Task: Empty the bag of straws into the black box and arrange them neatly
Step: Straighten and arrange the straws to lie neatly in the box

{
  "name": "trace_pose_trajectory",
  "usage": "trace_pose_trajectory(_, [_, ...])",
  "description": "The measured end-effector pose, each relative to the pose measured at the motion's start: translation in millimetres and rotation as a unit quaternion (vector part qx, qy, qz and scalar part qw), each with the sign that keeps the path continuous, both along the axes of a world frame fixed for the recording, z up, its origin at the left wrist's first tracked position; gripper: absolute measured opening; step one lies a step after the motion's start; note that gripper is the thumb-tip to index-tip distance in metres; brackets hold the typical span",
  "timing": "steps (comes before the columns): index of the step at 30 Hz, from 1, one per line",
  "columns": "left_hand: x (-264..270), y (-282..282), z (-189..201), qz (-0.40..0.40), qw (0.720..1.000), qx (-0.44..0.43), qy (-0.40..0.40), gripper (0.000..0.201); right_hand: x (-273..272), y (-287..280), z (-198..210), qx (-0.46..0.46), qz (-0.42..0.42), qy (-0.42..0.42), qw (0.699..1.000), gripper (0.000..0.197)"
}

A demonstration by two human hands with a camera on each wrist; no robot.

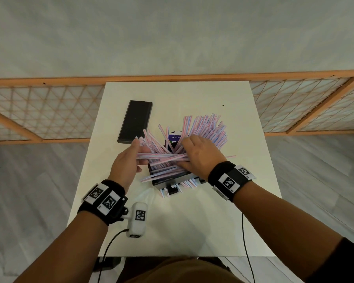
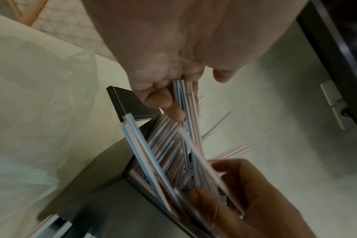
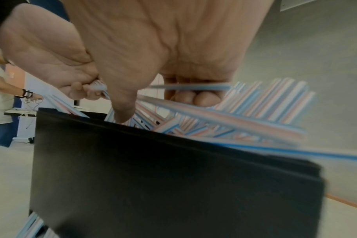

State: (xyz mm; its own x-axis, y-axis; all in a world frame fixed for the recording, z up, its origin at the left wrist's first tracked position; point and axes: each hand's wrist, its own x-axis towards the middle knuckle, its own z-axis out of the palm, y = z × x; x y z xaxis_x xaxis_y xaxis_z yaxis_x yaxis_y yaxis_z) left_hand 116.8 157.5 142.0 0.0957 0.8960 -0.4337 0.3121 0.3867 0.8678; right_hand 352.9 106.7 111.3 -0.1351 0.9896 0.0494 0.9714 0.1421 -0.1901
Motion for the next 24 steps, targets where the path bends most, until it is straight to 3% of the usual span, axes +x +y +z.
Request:
trace_pose_trajectory(2, [3,-1,2,-0.048,0.998,0.023,0.041,0.054,-6,5,0,-0.026,0.037,0.014,0.999,0.062])
trace_pose_trajectory(6, [-1,-6,-7,-0.170,0.969,0.106,0.147,0.013,-3,6,-1,-0.025,0.072,0.014,0.997,0.054])
trace_pose_trajectory(8, [-7,-9,-14,-0.178,0.965,0.113,0.156,0.007,5,2,-4,-0.015,0.066,0.013,0.998,0.041])
trace_pose_trajectory(11, [-8,-12,-23,-0.165,0.965,0.134,0.155,0.013,11,-6,-7,-0.025,0.050,0.000,0.998,0.023])
trace_pose_trajectory(17, [9,-22,-37,-0.237,0.915,0.235,0.227,0.031,-2,-15,-17,-0.030,0.059,0.019,0.998,0.025])
trace_pose_trajectory(21, [3,-22,-41,-0.213,0.926,0.226,0.215,0.036,0,-24,-18,0.049,0.058,0.054,0.996,0.041])
trace_pose_trajectory(24, [-5,-26,-36,-0.198,0.934,0.225,0.195,0.036,9,-43,-9,0.096,0.019,0.077,0.992,0.039])
